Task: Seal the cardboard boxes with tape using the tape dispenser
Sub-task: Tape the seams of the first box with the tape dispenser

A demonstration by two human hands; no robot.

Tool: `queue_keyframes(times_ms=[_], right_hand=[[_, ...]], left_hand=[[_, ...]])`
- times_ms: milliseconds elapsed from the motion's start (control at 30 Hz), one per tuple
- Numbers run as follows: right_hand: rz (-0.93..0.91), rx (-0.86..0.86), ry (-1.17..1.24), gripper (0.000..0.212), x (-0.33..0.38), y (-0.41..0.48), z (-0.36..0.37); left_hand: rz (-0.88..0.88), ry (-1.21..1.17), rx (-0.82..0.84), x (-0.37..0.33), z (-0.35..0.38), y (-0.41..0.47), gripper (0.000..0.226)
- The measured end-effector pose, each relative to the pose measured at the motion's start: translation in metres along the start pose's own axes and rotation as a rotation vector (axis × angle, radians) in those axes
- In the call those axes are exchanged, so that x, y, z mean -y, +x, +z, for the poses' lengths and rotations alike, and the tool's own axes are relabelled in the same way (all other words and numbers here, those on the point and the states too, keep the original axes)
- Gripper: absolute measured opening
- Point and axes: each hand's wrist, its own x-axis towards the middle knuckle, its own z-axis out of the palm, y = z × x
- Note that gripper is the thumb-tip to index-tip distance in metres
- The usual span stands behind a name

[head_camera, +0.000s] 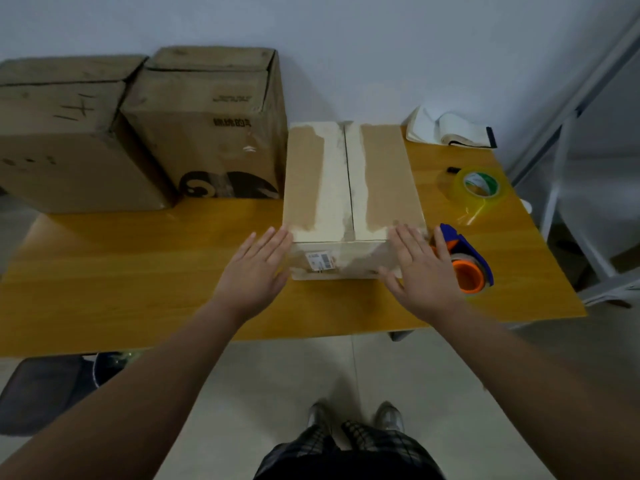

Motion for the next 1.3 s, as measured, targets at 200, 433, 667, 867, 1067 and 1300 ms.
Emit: queue_keyframes(times_ms=[200, 433, 667, 867, 1067, 1300], right_hand=[[-0.186, -0.041, 0.240, 0.048, 0.062, 0.061, -0.021], [-0.166, 0.073, 0.093, 0.068, 0.084, 0.090, 0.002], [-0.261, 0.040, -0.050, 0.072, 0.081, 0.086, 0.006], [-0.240, 0.112, -0.263, 0.079, 0.084, 0.085, -0.003], [-0.288, 0.170, -0.016, 0.074, 0.034, 0.072, -0.014], [-0.152, 0.172, -0.009, 0.066, -0.007, 0.066, -0.002]], left_hand=[[-0.010, -0.336, -0.076, 0.000, -0.017, 0.058, 0.038], [0.136, -0.287, 0.043, 0.022, 0.007, 0.064, 0.051], [0.304, -0.070, 0.053, 0.035, 0.008, 0.066, 0.068], [0.305, 0.093, 0.100, 0.031, 0.000, 0.065, 0.074], [0.238, 0.081, 0.034, -0.008, -0.019, 0.076, 0.070], [0.258, 0.108, 0.112, -0.052, -0.001, 0.108, 0.076]])
